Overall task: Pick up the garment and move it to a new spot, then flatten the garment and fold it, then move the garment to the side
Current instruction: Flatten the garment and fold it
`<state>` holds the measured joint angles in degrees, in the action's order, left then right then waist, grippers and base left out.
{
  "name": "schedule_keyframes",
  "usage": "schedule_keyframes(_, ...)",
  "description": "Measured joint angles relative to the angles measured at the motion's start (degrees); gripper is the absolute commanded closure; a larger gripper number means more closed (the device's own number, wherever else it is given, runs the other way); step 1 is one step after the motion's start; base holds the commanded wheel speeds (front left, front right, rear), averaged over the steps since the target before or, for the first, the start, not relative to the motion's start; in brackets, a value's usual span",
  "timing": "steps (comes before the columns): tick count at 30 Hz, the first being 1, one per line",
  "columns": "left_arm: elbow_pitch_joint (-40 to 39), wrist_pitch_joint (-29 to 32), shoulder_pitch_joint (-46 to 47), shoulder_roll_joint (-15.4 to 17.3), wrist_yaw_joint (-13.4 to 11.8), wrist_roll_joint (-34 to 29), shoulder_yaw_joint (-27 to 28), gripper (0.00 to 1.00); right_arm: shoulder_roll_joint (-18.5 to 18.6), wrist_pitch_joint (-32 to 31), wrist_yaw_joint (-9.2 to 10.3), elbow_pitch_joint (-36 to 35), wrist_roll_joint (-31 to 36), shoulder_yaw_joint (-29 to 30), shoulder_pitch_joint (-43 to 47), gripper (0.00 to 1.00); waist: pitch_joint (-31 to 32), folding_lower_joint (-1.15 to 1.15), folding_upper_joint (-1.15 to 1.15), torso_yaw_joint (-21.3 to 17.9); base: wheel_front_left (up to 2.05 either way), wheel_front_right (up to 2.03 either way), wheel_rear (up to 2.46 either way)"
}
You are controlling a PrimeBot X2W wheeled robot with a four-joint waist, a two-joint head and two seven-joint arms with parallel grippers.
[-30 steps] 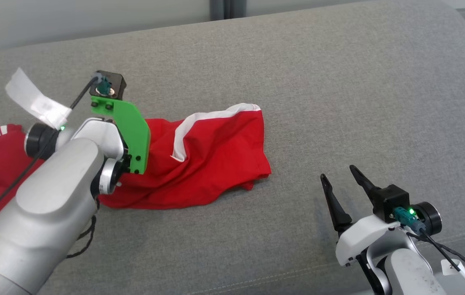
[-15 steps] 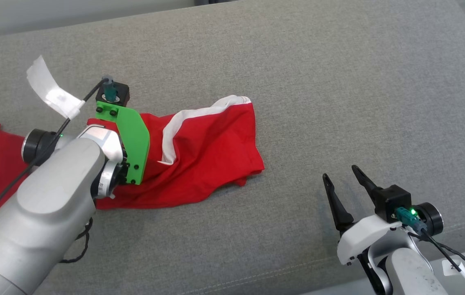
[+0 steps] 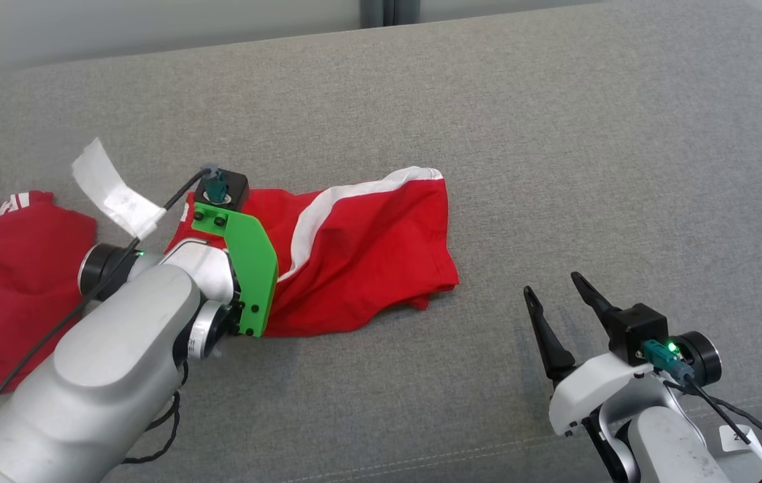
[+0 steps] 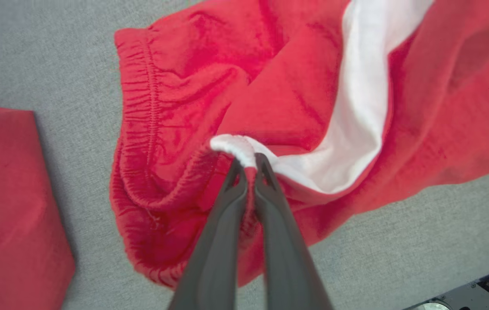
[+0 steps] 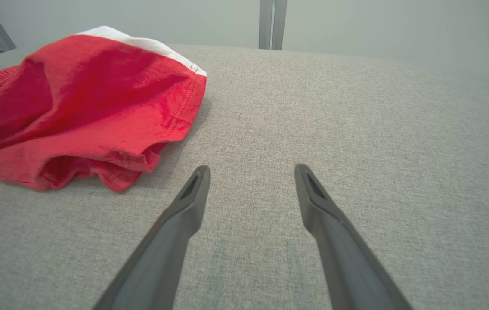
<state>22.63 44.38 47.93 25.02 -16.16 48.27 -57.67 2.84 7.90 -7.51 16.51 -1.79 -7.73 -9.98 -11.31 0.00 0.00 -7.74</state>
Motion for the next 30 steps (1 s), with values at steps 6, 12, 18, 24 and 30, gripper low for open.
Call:
schedule_keyframes(6,-1.42,-10.92,-2.08,0.07,-3.88,-0.41,4.97,1.0,-0.01,-0.33,-0.01,-0.14,0.47,1.08,0.3,0.0,0.61,0.0,0.0,1.35,0.0,0.0,0.0)
schedule_keyframes(12,-4.41,-25.39,-10.9,-0.32,-7.56,2.31,12.09,1.0,-0.03,-0.75,-0.01,-0.67,0.99,2.38,1.25,0.0,1.31,0.0,0.0,3.38,0.0,0.0,0.0)
schedule_keyframes(18,-5.66,-37.74,-18.59,-1.87,-7.57,3.76,16.18,0.0,-0.02,-1.41,-0.01,-1.36,1.42,2.79,1.55,0.0,2.15,0.0,0.0,5.52,0.0,0.0,0.0)
schedule_keyframes(24,-4.89,-49.02,-22.35,-3.64,-3.42,4.35,18.67,0.0,-0.02,-2.1,-0.01,-1.69,1.43,2.94,1.82,0.0,3.36,0.0,0.0,6.89,0.0,0.0,0.0)
schedule_keyframes(30,-4.34,-58.11,-27.51,-4.77,-1.37,4.88,22.45,0.0,-0.09,-1.72,-0.01,-2.03,0.62,3.66,2.99,0.0,5.38,0.0,0.0,7.61,0.0,0.0,0.0)
